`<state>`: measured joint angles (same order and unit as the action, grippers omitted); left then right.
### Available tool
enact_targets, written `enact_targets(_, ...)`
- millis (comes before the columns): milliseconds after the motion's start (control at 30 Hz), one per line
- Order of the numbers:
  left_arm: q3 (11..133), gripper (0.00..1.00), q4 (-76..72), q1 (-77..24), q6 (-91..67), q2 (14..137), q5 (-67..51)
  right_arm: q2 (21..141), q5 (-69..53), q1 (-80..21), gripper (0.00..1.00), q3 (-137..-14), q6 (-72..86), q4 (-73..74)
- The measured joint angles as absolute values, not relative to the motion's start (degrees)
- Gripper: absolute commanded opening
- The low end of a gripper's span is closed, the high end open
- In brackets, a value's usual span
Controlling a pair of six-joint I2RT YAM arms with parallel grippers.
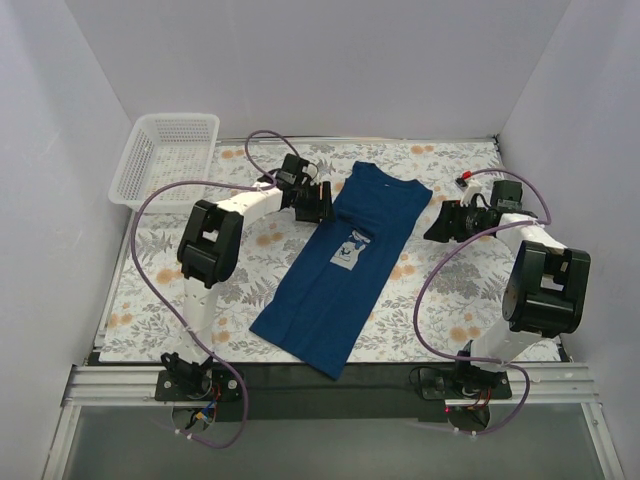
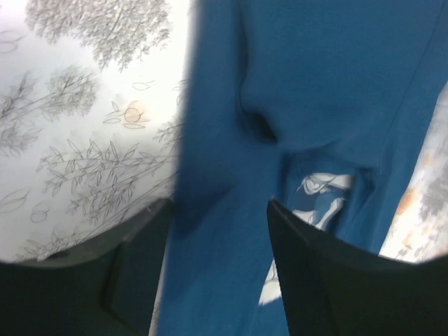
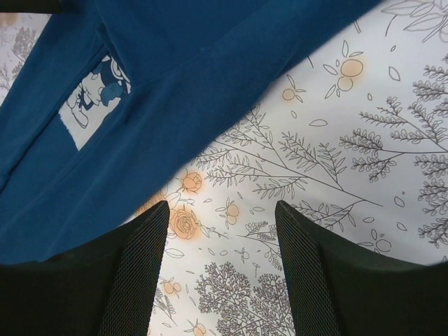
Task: Fold and stack the t-shirts
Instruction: Fold the tshirt
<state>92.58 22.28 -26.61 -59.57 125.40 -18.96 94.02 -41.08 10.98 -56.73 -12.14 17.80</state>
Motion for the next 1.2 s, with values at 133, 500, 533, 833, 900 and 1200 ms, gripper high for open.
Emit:
enact_targets(133, 101.3, 0.5, 24.5, -26.0, -57.5, 130.2, -20.1, 92.9, -41.8, 11.8, 0.59, -56.7, -11.9, 17.4)
enact_targets(500, 109.9, 0.34, 31.1, -25.7, -54.2, 136.1, -21.1, 92.7, -43.2, 13.2, 0.59, -56.4, -10.8, 17.0)
enact_targets(533, 110.7, 0.32, 31.5, -25.7, -54.1, 136.6, -21.6, 92.7, -43.3, 13.2, 0.58, -56.4, -10.7, 17.0)
enact_targets(833, 111.5, 0.0, 32.7, -25.7, -54.3, 137.6, -22.9, 92.7, -43.7, 13.9, 0.59, -56.4, -10.7, 16.9)
enact_targets(900, 111.4, 0.0, 32.6, -25.7, -54.4, 137.6, -22.2, 92.7, -43.7, 14.2, 0.59, -56.4, -10.7, 16.9)
enact_targets(1200, 111.0, 0.0, 32.1, -24.1, -58.3, 137.5, -19.8, 92.6, -43.7, 14.7, 0.58, -56.4, -10.7, 16.9)
